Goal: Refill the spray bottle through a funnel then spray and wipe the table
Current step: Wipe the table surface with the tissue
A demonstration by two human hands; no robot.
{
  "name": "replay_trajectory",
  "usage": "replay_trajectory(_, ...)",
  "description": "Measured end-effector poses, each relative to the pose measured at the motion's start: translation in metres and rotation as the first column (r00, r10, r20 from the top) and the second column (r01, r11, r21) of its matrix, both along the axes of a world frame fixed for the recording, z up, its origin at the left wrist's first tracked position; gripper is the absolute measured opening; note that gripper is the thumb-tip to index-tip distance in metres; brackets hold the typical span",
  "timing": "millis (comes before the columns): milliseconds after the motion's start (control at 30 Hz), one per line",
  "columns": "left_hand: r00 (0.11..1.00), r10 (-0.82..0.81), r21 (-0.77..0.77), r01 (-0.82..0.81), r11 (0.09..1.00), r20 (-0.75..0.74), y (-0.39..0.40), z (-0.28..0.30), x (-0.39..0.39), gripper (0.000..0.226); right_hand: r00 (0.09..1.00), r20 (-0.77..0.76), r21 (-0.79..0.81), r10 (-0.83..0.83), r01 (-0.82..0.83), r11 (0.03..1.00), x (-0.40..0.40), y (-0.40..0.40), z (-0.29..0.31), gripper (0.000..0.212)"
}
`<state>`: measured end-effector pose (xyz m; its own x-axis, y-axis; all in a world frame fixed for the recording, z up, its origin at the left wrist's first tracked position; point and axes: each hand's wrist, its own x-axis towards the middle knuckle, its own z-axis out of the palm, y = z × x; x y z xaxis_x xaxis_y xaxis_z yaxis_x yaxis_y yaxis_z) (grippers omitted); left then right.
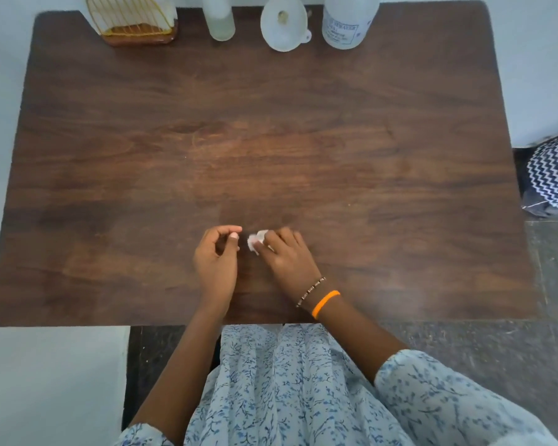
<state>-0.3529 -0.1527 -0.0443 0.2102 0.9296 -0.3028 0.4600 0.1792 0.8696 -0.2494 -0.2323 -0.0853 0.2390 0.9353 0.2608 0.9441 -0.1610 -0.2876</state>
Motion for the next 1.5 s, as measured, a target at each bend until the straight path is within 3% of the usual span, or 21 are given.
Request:
replay_trajectory(67, 1.0, -0.026, -0.001, 0.026, 1.0, 0.001, -0.002, 0.001, 0.006, 0.03, 0.996, 0.067, 0.037, 0.054, -0.057, 0.998, 0.027, -0.019, 0.001, 0.023)
replay_trajectory(167, 0.996, -0.085, -0.018, 0.085, 0.996, 0.001, -0.009, 0.002, 0.015, 0.027, 0.959, 0.127, 0.004, -0.255, 0.256, 0.967, 0.107, -0.036, -0.001, 0.026)
replay_trajectory(267, 0.99, -0.144, -0.031, 0.144, 0.989, -0.005, -0.014, 0.001, 0.024, 0.026, 0.729, 0.132, -0.091, -0.671, 0.683, 0.725, 0.178, -0.05, 0.008, 0.032)
replay_trajectory(333, 0.984, -0.181, -0.035, 0.181, 0.983, 0.008, -0.016, 0.002, 0.032, 0.028, 0.52, 0.028, -0.173, -0.854, 0.844, 0.509, 0.199, -0.054, 0.015, 0.035)
replay_trajectory(367, 0.981, -0.194, -0.036, 0.194, 0.98, 0.013, -0.016, 0.003, 0.036, 0.028, 0.465, 0.011, -0.178, -0.885, 0.872, 0.456, 0.197, -0.05, 0.017, 0.035)
replay_trajectory(433, 0.977, -0.213, -0.041, 0.213, 0.976, 0.017, -0.015, 0.003, 0.044, 0.028, 0.584, 0.043, -0.127, -0.81, 0.808, 0.576, 0.17, -0.034, 0.014, 0.032)
replay_trajectory(533, 0.976, -0.217, -0.051, 0.218, 0.975, 0.028, -0.013, 0.004, 0.052, 0.028, 0.902, 0.068, -0.035, -0.426, 0.429, 0.903, 0.096, -0.015, 0.0, 0.024)
replay_trajectory(633, 0.974, -0.227, -0.043, 0.227, 0.973, 0.024, -0.011, 0.005, 0.06, 0.029, 0.953, 0.123, 0.025, -0.277, 0.276, 0.961, 0.095, -0.019, -0.002, 0.024)
replay_trajectory(700, 0.97, -0.243, -0.035, 0.243, 0.969, 0.023, -0.011, 0.005, 0.065, 0.029, 0.873, 0.174, 0.028, -0.456, 0.458, 0.888, 0.138, -0.033, -0.003, 0.028)
replay_trajectory(800, 0.965, -0.258, -0.027, 0.259, 0.966, 0.042, -0.013, 0.003, 0.071, 0.031, 0.586, 0.124, -0.044, -0.801, 0.809, 0.585, 0.205, -0.065, 0.0, 0.033)
replay_trajectory(867, 0.963, -0.265, -0.031, 0.267, 0.963, 0.049, -0.015, 0.0, 0.073, 0.032, 0.371, 0.013, -0.129, -0.929, 0.922, 0.366, 0.227, -0.071, 0.01, 0.035)
replay_trajectory(933, 0.961, -0.271, -0.041, 0.273, 0.961, 0.048, -0.016, -0.003, 0.074, 0.032, 0.292, -0.01, -0.165, -0.956, 0.943, 0.289, 0.229, -0.053, 0.011, 0.034)
replay_trajectory(1000, 0.962, -0.27, -0.053, 0.272, 0.961, 0.042, -0.015, -0.004, 0.077, 0.031, 0.464, -0.06, -0.079, -0.884, 0.88, 0.468, 0.207, -0.02, 0.01, 0.027)
replay_trajectory(1100, 0.965, -0.261, -0.053, 0.262, 0.964, 0.032, -0.011, -0.004, 0.083, 0.032, 0.845, -0.133, 0.064, -0.518, 0.529, 0.846, 0.146, 0.02, -0.001, 0.02)
replay_trajectory(1167, 0.965, -0.259, -0.048, 0.26, 0.964, 0.03, -0.009, -0.004, 0.087, 0.033, 0.957, -0.023, 0.065, -0.289, 0.29, 0.955, 0.116, 0.025, -0.002, 0.022)
replay_trajectory(1233, 0.967, -0.255, -0.052, 0.256, 0.965, 0.026, -0.007, -0.003, 0.091, 0.033, 0.977, 0.135, 0.044, -0.164, 0.159, 0.986, 0.133, 0.017, -0.003, 0.026)
replay_trajectory(1267, 0.967, -0.254, -0.053, 0.255, 0.966, 0.022, -0.006, -0.004, 0.092, 0.033, 0.964, 0.185, 0.042, -0.193, 0.189, 0.981, 0.155, 0.011, -0.003, 0.025)
replay_trajectory(1333, 0.967, -0.255, -0.058, 0.256, 0.965, 0.018, -0.007, -0.004, 0.094, 0.033, 0.872, 0.225, 0.042, -0.436, 0.438, 0.898, 0.203, -0.003, -0.001, 0.021)
replay_trajectory(1400, 0.967, -0.255, -0.067, 0.256, 0.964, 0.022, -0.009, -0.005, 0.095, 0.033, 0.672, 0.13, -0.047, -0.729, 0.739, 0.672, 0.246, -0.022, 0.005, 0.024)
replay_trajectory(1467, 0.967, -0.253, -0.07, 0.255, 0.964, 0.032, -0.011, -0.006, 0.095, 0.033, 0.45, 0.024, -0.167, -0.893, 0.882, 0.44, 0.264, -0.027, 0.012, 0.028)
replay_trajectory(1500, 0.967, -0.252, -0.071, 0.254, 0.964, 0.035, -0.012, -0.006, 0.095, 0.032, 0.387, 0.004, -0.184, -0.922, 0.907, 0.38, 0.263, -0.02, 0.013, 0.028)
